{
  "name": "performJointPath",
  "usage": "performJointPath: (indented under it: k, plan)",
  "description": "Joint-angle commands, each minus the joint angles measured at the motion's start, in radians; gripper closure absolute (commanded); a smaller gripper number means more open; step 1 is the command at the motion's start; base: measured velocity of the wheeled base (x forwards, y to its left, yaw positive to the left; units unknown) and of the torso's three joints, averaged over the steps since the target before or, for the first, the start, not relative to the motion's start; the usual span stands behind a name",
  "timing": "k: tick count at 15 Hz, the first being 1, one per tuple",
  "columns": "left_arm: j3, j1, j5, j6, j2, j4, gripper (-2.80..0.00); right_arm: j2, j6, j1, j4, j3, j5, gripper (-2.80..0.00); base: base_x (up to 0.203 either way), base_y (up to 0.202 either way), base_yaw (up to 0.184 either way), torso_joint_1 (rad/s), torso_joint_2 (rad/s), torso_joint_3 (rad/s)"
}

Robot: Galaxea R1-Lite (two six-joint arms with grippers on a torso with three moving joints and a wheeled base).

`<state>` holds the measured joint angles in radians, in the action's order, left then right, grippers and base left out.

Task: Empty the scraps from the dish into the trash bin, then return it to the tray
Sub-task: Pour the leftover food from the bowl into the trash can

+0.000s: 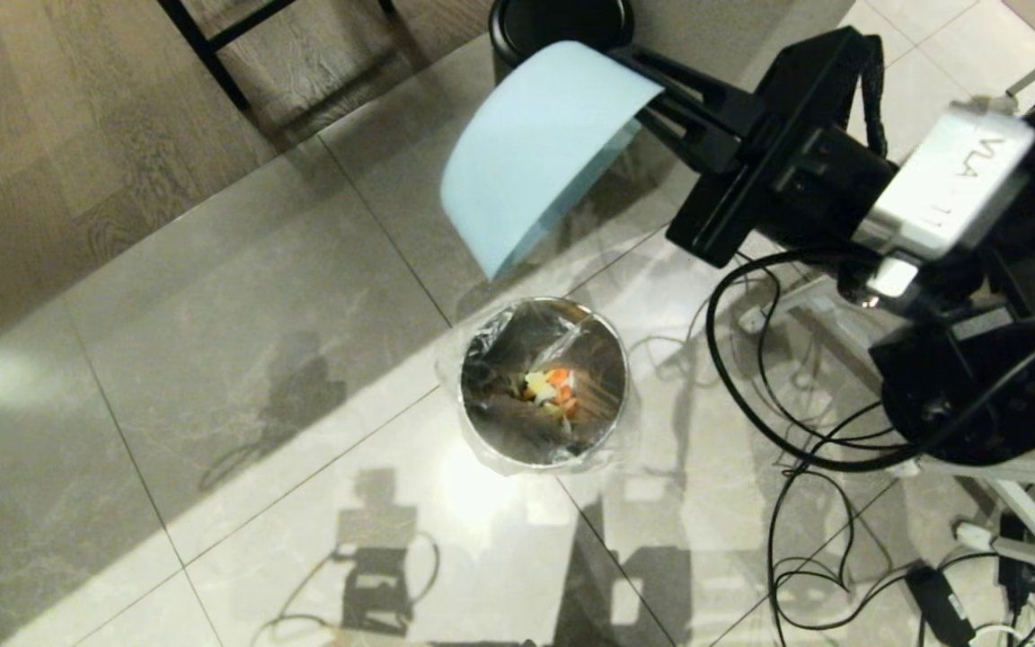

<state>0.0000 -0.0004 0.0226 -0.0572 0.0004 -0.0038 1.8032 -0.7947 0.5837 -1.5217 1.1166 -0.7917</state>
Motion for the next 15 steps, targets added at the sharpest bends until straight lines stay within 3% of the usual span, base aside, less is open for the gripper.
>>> performJointPath:
  k: [1, 6, 9, 15]
  plan:
    - [0.0, -0.001, 0.0, -0.001, 0.001, -0.001, 0.0, 0.027, 0.018, -0.018, -0.048, 0.037, -0.002, 0.0, 0.0, 0.0, 0.0, 0.0, 0.0, 0.0]
    - [0.0, 0.0, 0.0, -0.001, 0.001, -0.001, 0.0, 0.034, 0.067, 0.011, -0.048, 0.111, 0.005, 0.0, 0.0, 0.0, 0.0, 0.0, 0.0, 0.0]
    - [0.0, 0.0, 0.0, -0.001, 0.001, -0.001, 0.0, 0.035, 0.072, 0.044, -0.048, 0.222, 0.006, 0.0, 0.0, 0.0, 0.0, 0.0, 0.0, 0.0]
    - [0.0, 0.0, 0.0, -0.001, 0.001, -0.001, 0.0, 0.027, 0.041, 0.111, -0.048, 0.105, 0.008, 0.0, 0.0, 0.0, 0.0, 0.0, 0.0, 0.0]
